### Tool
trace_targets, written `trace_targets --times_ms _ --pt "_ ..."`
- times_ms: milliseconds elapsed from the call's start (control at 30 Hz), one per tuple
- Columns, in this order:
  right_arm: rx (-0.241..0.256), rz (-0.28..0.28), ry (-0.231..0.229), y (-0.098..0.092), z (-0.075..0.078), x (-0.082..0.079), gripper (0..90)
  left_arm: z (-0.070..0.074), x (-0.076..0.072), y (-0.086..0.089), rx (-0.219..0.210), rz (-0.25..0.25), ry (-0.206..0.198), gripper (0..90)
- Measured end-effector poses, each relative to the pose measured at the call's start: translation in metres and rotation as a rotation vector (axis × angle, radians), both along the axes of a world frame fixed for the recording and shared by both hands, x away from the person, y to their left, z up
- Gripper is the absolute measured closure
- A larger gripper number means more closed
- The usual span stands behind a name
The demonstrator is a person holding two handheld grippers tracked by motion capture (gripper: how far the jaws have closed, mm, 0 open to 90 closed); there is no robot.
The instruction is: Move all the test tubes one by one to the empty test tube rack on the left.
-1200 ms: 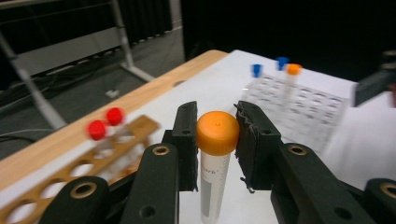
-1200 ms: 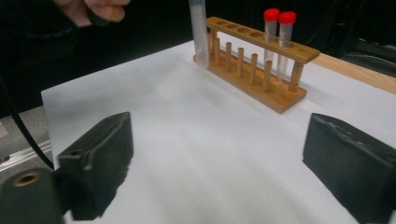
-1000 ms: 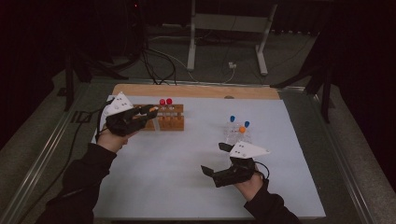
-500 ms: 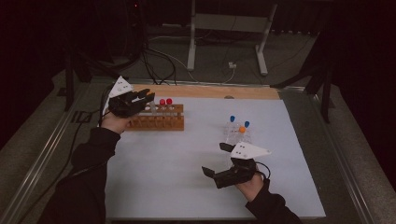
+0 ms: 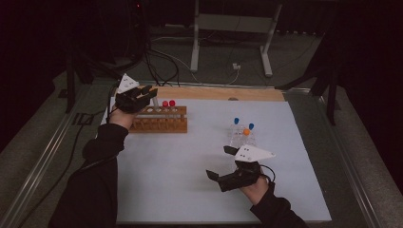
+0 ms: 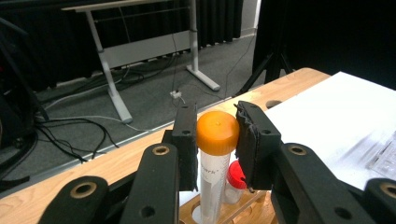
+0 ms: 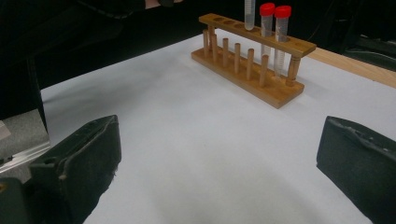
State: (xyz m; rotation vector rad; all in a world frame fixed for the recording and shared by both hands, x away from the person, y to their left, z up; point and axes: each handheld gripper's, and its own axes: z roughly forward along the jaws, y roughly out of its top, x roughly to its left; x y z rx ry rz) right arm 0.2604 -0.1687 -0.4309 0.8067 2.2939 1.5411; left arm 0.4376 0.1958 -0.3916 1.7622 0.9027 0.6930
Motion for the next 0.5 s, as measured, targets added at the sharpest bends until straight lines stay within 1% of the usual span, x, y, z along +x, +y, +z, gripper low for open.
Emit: trace_targets --times_ms 100,233,433,467,500 --pt "0.000 0.000 -0.001 0.000 0.001 0.000 0.0 -0.006 0.003 -0.002 0.007 0.003 0.026 71.6" --pt "0.004 0.000 0.003 -0.001 0.000 0.000 0.0 -0.018 0.006 -0.004 0.024 0.012 0.060 71.6" --pt "0.003 -0.002 0.004 -0.002 0.000 0.000 0.0 -0.034 0.010 -0.006 0.035 0.019 0.111 71.5" --pt "0.003 -0.003 0.004 -0.002 0.000 0.001 0.0 -0.036 0.011 -0.007 0.046 0.021 0.118 71.5" --pt "0.005 -0.002 0.005 -0.002 0.000 0.001 0.0 -0.038 0.011 -0.008 0.046 0.022 0.122 71.5"
